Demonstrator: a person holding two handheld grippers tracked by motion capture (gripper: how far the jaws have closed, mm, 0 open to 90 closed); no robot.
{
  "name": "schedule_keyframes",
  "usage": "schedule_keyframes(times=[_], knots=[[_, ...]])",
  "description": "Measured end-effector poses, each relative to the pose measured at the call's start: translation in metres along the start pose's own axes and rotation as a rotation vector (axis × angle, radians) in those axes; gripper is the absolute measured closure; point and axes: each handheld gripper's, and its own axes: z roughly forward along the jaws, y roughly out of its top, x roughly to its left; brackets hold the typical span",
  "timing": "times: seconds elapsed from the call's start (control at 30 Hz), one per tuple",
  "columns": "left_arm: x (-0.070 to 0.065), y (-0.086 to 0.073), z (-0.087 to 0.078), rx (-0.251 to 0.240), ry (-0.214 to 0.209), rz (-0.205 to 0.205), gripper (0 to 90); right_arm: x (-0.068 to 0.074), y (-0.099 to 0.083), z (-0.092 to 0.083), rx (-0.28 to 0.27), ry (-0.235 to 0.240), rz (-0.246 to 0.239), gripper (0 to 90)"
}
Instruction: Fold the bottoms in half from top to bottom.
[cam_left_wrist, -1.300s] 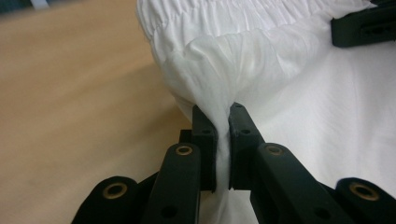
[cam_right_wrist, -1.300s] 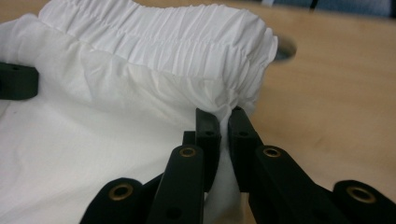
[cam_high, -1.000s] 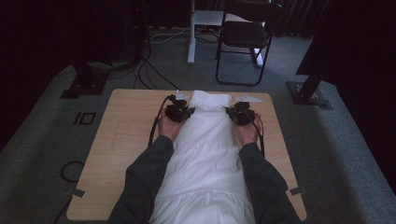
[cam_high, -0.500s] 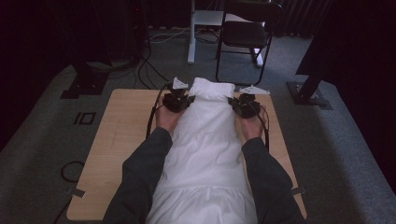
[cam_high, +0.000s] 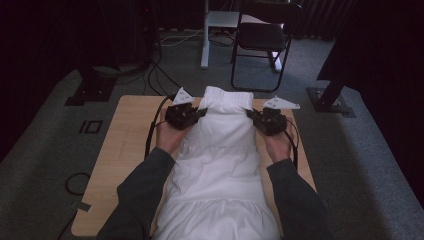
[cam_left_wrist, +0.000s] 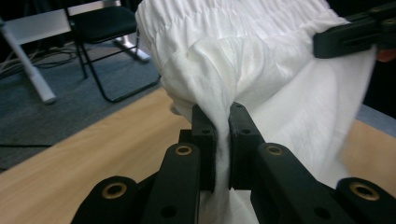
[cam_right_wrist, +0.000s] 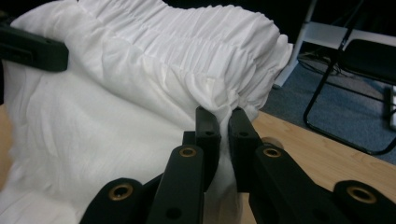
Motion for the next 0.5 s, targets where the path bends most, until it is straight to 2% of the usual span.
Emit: schedule_keyframes(times=[0.13, 0.23, 0.4, 0.5], knots=[[-0.021, -0.018, -0.026, -0.007, -0.023, 0.045, 84.1, 0.019, -0.012, -0.021, 0.007, 0.035, -0.050, 85.3], [-0.033, -0.037, -0.040, -0.002, -0.045, 0.044, 84.0, 0.034, -0.025, -0.035, 0.022, 0.071, -0.075, 85.3], [-0.052, -0.077, -0.044, 0.060, -0.079, 0.034, 84.0, 0.052, -0.056, -0.044, 0.072, 0.111, -0.101, 85.2], [-0.063, -0.102, -0.042, 0.104, -0.101, 0.025, 83.8, 0.058, -0.080, -0.045, 0.121, 0.145, -0.082, 85.2]])
